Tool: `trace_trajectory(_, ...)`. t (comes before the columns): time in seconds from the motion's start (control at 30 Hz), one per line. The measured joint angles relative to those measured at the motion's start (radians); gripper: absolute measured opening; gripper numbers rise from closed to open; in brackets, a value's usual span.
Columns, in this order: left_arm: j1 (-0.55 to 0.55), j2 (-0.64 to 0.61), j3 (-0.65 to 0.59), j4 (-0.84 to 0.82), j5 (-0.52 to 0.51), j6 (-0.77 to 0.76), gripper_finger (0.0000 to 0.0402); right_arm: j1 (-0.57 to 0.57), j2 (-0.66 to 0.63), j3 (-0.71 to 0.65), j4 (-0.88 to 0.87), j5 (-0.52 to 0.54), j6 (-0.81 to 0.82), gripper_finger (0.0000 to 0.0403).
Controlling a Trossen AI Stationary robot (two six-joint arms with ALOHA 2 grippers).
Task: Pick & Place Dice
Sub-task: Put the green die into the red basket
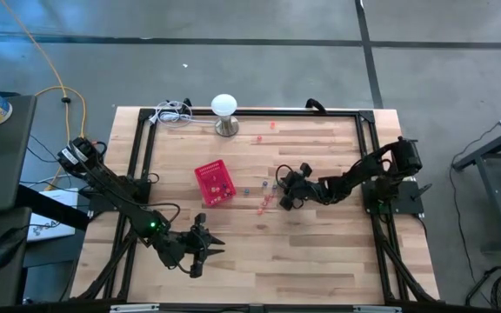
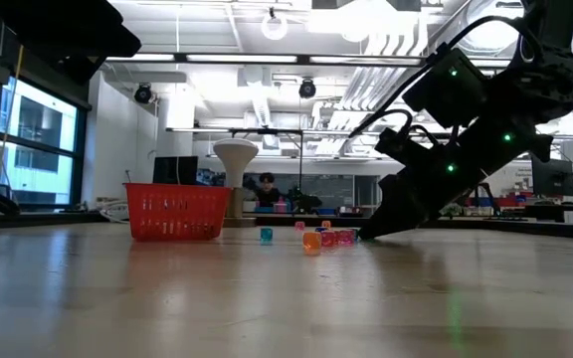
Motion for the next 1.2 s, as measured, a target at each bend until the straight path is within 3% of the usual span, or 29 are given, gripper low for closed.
trace_trajectory(0.13, 0.0, 0.0, 0.0, 0.0, 0.0, 0.0, 0.009, 0.002, 0.0, 0.0, -0.001, -0.005, 0.006, 0.003)
trace_trajectory(0.37, 0.0, 0.0, 0.0, 0.0, 0.0, 0.0, 0.009, 0.04, -0.014, -0.003, -0.009, 0.041, 0.079, 0.0031)
trace_trajectory(0.63, 0.016, 0.011, 0.0, -0.008, -0.006, 0.07, 0.009, 0.202, -0.146, 0.034, 0.0, 0.067, 0.135, 0.003)
trace_trajectory(0.77, 0.047, 0.062, 0.0, -0.003, -0.01, 0.232, 0.009, 0.28, -0.153, 0.083, 0.107, 0.056, 0.129, 0.0031)
trace_trajectory(0.87, 0.072, 0.108, -0.002, 0.026, -0.036, 0.395, 0.009, 0.314, -0.153, 0.133, 0.192, -0.037, 0.107, 0.0031)
trace_trajectory(1.2, 0.105, 0.178, 0.002, 0.227, -0.146, 0.918, 0.009, 0.346, -0.13, 0.204, 0.197, -0.156, 0.107, 0.0031)
